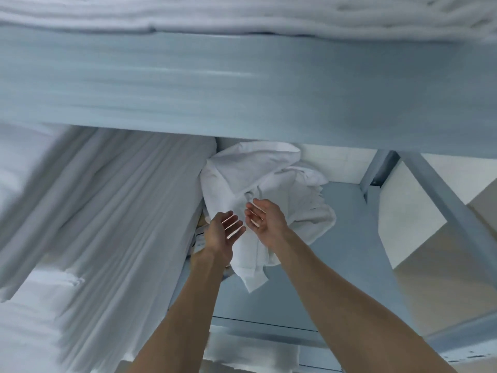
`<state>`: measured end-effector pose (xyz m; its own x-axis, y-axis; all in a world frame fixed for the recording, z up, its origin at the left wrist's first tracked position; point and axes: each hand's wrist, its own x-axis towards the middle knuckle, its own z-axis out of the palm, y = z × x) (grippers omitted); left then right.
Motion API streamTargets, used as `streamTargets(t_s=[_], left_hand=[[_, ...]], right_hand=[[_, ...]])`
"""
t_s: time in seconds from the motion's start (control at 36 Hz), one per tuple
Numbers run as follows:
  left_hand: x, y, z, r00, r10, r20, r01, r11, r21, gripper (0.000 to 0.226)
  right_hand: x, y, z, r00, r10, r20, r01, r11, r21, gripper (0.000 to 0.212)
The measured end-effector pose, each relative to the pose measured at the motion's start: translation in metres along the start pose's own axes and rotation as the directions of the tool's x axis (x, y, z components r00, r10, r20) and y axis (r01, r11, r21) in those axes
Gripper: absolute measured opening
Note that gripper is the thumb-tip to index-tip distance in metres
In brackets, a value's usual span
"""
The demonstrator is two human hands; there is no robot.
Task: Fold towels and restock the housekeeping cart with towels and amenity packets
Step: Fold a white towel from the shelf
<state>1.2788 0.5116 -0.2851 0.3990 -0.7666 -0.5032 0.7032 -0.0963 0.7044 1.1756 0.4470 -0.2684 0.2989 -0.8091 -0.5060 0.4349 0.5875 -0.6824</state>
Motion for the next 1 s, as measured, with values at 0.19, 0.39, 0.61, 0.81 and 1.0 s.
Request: streamTargets(t_s=[0.19,0.39,0.61,0.81,1.0], left_hand=[[0.032,-0.008,-0.001,0.987,0.143,-0.071,-0.112,0.937,0.331,0.025],[0.027,-0.021,-0.006,0.997,0.043,0.059,-0.062,0.922,0.382,0.028],[0.015,-0.023,-0.023,0.986,0.041,0.163,-0.097,0.933,0.348,0.034],[0.010,-0.009,-0.014,0.985,0.000,0.173,-0.025,0.990,0.142,0.027],[-0.001,-0.011,0.018,0.981,-0.061,0.182,0.047,0.996,0.081,0.040]], right_hand=[[0.029,-0.007,0.011,0.988,-0.153,0.000,0.146,0.943,-0.300,0.024],[0.050,-0.014,0.040,0.989,-0.076,0.130,0.107,0.963,-0.249,0.046],[0.061,-0.012,0.046,0.997,-0.081,0.012,0.080,0.995,0.067,0.005],[0.032,-0.025,0.015,0.980,-0.107,-0.165,0.131,0.981,0.140,0.007],[-0.001,-0.030,-0.015,0.991,-0.034,-0.133,0.071,0.956,0.286,0.008]])
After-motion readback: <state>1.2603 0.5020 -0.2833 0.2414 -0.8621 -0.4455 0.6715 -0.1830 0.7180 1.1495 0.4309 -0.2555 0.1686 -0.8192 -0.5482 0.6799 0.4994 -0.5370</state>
